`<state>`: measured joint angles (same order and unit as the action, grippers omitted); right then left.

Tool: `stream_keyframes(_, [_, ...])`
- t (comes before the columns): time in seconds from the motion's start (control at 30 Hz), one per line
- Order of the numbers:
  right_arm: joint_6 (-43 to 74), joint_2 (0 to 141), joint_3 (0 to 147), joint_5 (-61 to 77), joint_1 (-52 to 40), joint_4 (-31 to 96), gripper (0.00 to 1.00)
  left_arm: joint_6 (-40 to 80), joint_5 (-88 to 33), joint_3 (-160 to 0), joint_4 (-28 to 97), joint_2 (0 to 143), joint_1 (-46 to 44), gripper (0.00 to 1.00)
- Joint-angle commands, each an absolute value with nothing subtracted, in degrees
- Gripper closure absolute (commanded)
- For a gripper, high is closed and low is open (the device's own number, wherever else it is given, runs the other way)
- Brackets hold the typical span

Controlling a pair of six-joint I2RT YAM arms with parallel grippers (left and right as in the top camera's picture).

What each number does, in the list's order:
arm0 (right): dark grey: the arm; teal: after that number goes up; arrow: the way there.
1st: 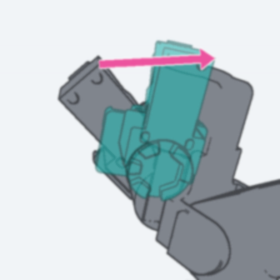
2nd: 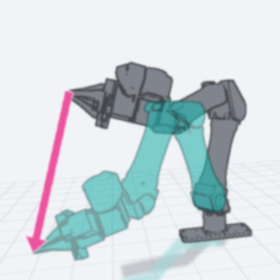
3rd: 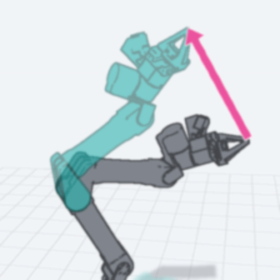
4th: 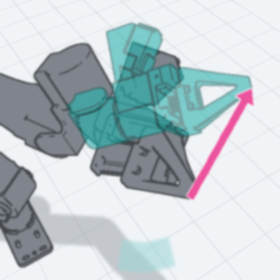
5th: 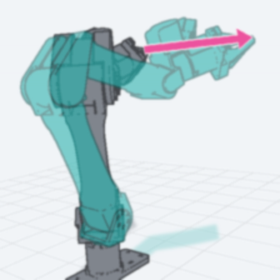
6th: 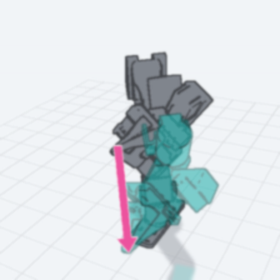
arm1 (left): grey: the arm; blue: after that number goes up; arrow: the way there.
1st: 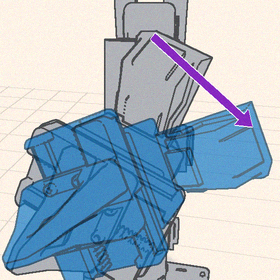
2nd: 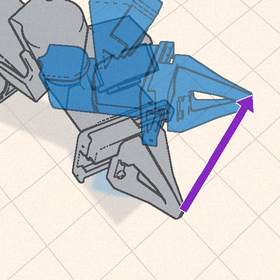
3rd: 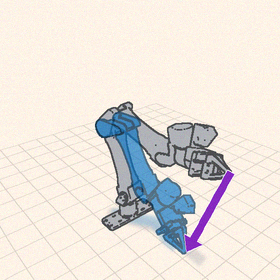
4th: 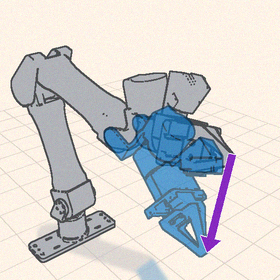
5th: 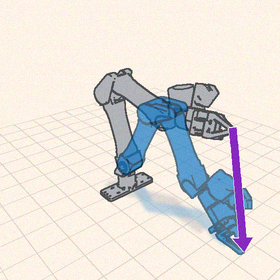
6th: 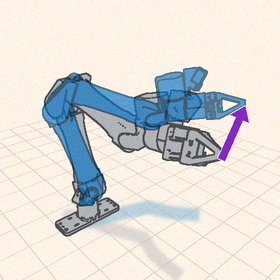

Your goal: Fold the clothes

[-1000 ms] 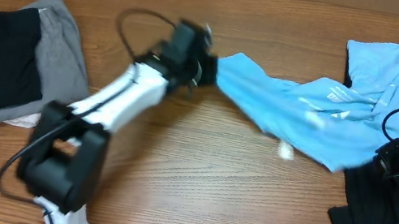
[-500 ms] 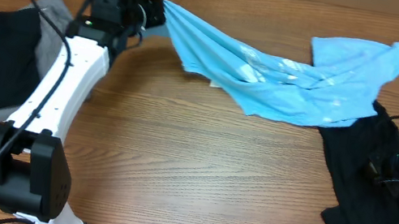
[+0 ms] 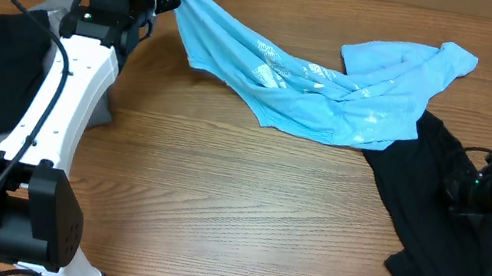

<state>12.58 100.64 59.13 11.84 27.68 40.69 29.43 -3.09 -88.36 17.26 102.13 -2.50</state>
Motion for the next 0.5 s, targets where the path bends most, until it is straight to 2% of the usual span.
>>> stream_keyframes(0.0, [11.75, 99.13, 58.87, 4.69, 27.18, 39.22, 0.96, 26.06, 1.98, -90.21, 18.74, 102.21, -1.39, 0.95])
stream_keyframes(0.07, [12.82, 99.11, 59.18, 4.32, 27.94, 39.20, 0.96, 25.47, 1.93, -90.21, 20.49, 102.21, -0.84, 0.94])
stream_keyframes(0.23, [0.10, 99.09, 66.37, 32.58, 27.83, 41.56, 0.93, 25.19, 1.91, -90.21, 24.80, 102.21, -0.16, 0.94])
stream_keyframes(0.33, [-6.37, 99.09, 70.35, 36.10, 24.73, 44.36, 0.93, 25.23, 1.89, -90.21, 26.33, 102.21, -0.16, 0.93])
stream_keyframes(0.47, [-8.86, 99.81, 70.41, 32.40, 19.59, 44.51, 0.93, 25.23, 1.89, -90.21, 26.92, 102.21, -0.16, 0.93])
